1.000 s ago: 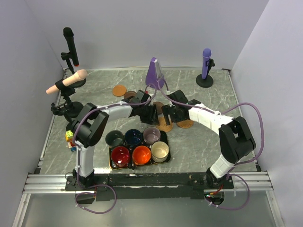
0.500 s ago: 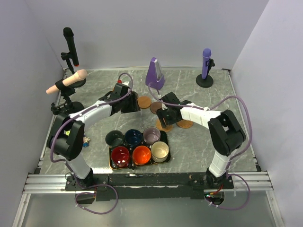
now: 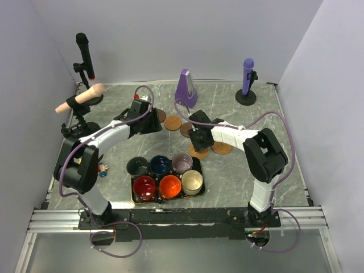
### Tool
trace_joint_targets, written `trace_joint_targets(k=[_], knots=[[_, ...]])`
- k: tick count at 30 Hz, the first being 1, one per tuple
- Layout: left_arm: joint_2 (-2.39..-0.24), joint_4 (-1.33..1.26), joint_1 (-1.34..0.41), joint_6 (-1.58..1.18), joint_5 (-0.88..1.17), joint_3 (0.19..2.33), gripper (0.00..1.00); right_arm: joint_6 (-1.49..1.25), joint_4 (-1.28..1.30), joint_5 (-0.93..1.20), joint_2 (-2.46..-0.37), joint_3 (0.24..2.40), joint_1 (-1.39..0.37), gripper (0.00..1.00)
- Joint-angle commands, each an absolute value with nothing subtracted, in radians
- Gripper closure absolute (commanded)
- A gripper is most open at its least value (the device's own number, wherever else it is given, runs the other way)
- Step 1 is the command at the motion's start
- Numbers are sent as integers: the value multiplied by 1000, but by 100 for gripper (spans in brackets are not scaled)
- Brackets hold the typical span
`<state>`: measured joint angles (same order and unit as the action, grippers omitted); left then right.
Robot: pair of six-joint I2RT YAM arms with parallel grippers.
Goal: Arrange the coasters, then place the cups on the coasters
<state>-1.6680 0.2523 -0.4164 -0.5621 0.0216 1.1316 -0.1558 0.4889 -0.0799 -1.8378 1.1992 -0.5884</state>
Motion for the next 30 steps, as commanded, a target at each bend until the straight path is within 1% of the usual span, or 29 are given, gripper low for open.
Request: trace_joint_targets(k=[1,7,16,22,28,30], knots=[[-1609,227,-405,-561,3,1121,40,-196,557,-179,-1845,1216,-563,49],[-1597,229,-400,-566,3,1106,40,-218,551,-195,-1832,1213,-493,50],[-1580,227,-399,-578,3,1091,40,-204,528,-169,-1867,1253,-417,50],[-1568,226,-399,-587,3,1081,40,-186,517,-143,-1914,1310,-414,50],[-1566,226,-399,-592,3,1078,40,-186,502,-126,-1922,1319,-413,50],[-1568,225,-399,-592,-26,1077,39,-187,497,-130,-1921,1322,-413,50]])
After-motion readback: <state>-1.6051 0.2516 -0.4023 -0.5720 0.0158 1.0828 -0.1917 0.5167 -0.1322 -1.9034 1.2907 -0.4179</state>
